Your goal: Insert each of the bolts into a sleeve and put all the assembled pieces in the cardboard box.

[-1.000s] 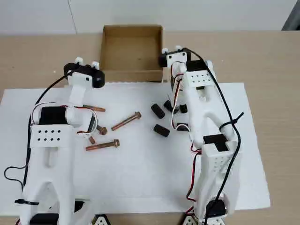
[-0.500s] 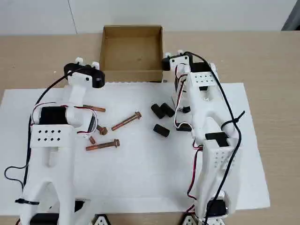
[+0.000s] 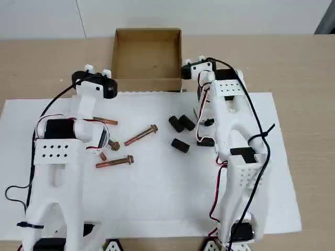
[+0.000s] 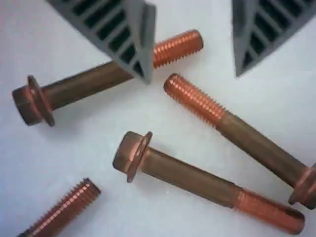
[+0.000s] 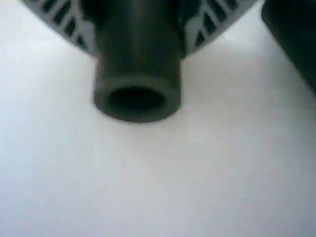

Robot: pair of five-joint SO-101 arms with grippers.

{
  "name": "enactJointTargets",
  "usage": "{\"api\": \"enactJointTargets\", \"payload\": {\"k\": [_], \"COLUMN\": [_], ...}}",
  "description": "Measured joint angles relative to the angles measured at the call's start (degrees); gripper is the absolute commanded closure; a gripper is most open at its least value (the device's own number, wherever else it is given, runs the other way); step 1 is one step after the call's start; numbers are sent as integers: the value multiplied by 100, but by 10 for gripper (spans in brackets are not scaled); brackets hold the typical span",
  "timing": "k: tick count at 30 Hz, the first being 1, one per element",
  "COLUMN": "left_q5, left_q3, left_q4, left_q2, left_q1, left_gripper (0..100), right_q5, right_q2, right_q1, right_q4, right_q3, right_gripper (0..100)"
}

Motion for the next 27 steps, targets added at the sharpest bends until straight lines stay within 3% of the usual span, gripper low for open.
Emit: {"api": "enactJointTargets", "payload": {"k": [5, 11, 18, 27], "left_q5": [62, 9, -1064, -1811], "left_q3": [-800, -2673, -4668, -5275], "left_q4": [440, 1284, 1811, 1846], "left_q2": [193, 1670, 3798, 5143], "left_q1": [0, 0, 457, 1275], "left_gripper": [965, 941, 930, 887], "right_q5": [0, 0, 0, 0], "right_q2": [-651, -1064, -1064, -1064], "right_q1": [9, 114, 369, 510], "right_q4": [457, 958, 1037, 1055], "right_q3": [0, 0, 0, 0], "right_gripper": [995, 995, 995, 995]}}
